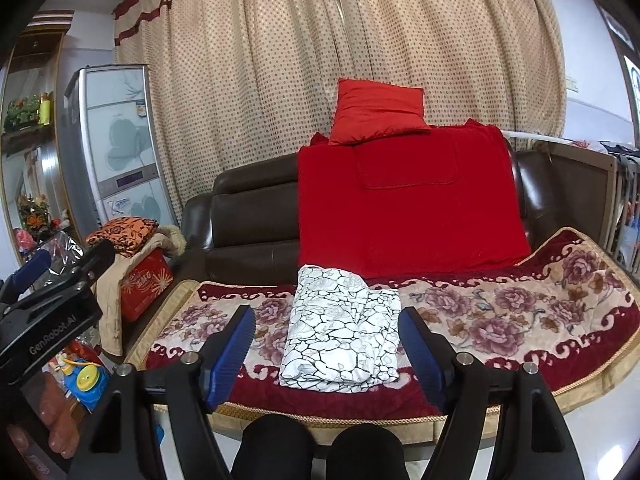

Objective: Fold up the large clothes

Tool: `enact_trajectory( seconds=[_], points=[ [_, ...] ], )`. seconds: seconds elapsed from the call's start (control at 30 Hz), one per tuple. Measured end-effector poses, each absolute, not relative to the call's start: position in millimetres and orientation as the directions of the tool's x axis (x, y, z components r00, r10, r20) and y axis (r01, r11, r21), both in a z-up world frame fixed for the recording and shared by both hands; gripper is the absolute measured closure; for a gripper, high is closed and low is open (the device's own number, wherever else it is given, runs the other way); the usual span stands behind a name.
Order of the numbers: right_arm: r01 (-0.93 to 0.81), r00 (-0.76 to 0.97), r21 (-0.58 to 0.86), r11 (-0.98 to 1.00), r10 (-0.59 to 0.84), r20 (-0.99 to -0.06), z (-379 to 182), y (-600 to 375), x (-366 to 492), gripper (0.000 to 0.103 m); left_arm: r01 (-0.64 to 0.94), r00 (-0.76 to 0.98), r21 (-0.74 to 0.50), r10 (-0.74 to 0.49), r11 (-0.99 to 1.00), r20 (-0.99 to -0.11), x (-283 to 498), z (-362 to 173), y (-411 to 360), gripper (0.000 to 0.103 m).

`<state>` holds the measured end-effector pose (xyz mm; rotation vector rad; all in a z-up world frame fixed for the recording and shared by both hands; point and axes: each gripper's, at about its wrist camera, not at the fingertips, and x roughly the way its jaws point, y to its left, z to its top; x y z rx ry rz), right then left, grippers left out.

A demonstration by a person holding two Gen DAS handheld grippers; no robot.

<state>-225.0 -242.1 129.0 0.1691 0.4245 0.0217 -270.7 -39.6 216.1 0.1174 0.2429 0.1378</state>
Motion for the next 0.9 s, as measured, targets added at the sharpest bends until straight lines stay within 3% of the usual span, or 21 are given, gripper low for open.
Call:
enact_trajectory(
  seconds=[0.9],
  points=[
    [0.029,0.910,0.166,0.986,0.043,-0.411,122.5,-224.8,-207.5,0.026,-0.143,0.949,0.131,0.174,0.981,-0.264,-254.0,201.6,-20.6,0.000]
  ],
)
